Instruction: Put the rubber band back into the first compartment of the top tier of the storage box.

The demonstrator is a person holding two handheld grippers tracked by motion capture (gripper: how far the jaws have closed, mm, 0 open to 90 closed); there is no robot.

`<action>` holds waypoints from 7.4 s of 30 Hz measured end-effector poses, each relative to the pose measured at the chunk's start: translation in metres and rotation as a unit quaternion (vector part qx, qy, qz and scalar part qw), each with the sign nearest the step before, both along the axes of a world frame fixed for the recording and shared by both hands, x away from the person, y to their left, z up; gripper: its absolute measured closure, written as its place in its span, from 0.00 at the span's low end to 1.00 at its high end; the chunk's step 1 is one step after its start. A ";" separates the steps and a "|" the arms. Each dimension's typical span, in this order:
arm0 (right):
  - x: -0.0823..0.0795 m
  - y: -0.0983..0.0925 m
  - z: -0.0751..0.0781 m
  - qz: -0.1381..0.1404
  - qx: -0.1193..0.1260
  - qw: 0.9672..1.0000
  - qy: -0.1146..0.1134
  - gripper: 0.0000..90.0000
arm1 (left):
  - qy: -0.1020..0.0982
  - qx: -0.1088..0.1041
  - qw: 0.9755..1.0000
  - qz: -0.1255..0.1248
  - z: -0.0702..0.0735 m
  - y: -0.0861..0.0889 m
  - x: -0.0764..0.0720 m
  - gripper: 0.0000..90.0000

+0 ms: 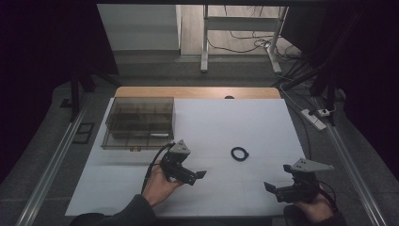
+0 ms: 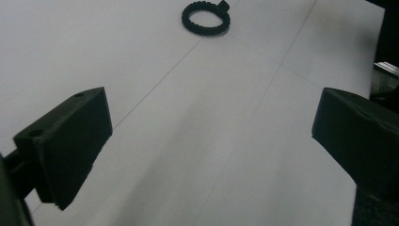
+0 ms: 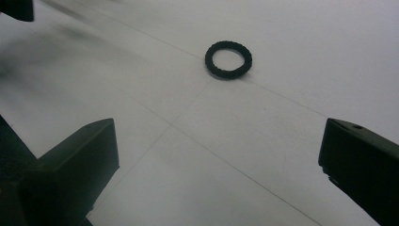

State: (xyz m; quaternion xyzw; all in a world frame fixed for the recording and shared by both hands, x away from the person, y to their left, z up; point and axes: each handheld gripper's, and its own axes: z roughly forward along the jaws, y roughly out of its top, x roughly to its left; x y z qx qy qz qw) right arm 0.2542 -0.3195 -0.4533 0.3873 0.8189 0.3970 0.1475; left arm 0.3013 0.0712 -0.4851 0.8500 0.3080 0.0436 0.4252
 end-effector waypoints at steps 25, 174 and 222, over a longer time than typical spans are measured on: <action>0.000 0.000 0.000 0.006 -0.001 1.000 -0.001 0.00 | 0.013 0.031 0.999 0.001 -0.032 -0.051 0.055 0.01; 0.000 0.002 0.000 0.011 -0.007 1.000 0.001 0.00 | 0.063 0.055 0.990 0.115 0.020 0.070 -0.013 0.96; 0.001 0.003 -0.001 0.013 -0.011 1.000 0.006 0.00 | 0.049 0.010 0.963 0.264 0.051 0.178 -0.016 0.96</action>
